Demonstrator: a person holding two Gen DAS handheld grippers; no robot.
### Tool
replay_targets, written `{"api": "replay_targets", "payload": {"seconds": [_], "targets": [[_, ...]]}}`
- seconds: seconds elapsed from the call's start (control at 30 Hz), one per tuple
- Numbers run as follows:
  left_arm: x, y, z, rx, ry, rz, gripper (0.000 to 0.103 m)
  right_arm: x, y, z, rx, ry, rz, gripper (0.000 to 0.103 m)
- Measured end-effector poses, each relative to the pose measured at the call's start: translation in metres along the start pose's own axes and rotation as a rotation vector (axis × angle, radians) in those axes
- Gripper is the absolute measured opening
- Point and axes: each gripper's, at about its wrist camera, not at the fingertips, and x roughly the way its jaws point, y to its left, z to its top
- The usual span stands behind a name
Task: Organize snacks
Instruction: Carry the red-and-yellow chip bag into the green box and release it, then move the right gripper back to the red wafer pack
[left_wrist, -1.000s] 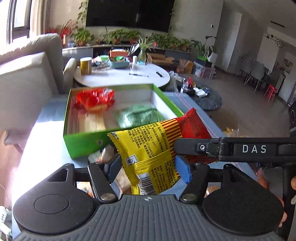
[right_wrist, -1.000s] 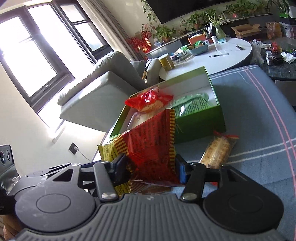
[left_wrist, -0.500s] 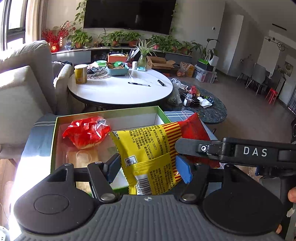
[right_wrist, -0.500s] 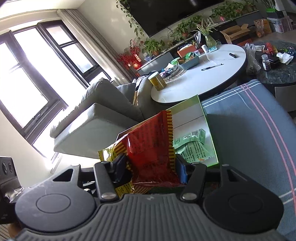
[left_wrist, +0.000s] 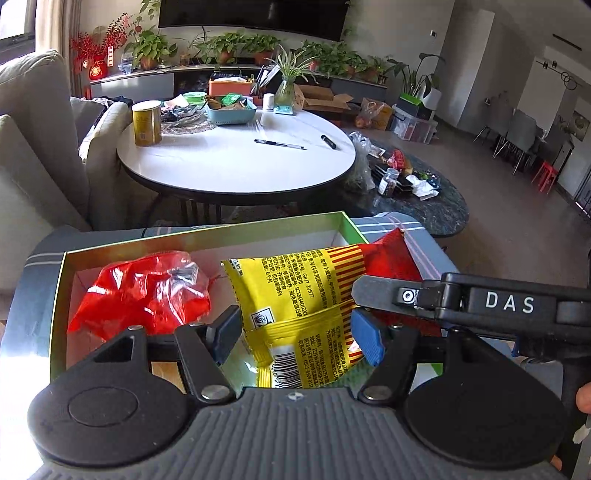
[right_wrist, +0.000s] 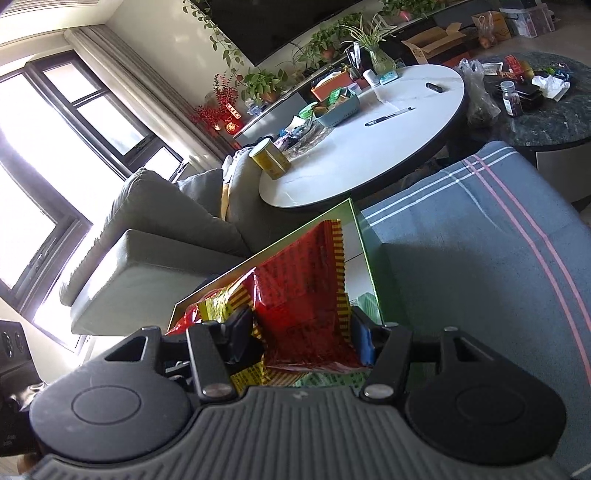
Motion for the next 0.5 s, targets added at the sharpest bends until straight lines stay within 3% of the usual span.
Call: {"api": "replay_targets", "payload": {"seconds": [0.13, 0.23, 0.5], "targets": [[0.015, 0.01, 0.007, 0.002, -0.003, 0.022, 0.061, 0.014, -0.001, 0.007, 0.009, -0.008, -0.009, 0.061], [0.011, 0.014, 0.009, -0.009, -0.005, -0.006, 0.061, 0.013, 0.003, 0.007, -0.003, -0.021, -0.011, 0.078], [-0.03, 0.01, -0.002, 0.011, -0.063, -0.02, 0.066, -0.018, 0.008, 0.005, -0.037, -0.081, -0.023, 0.078]]}}
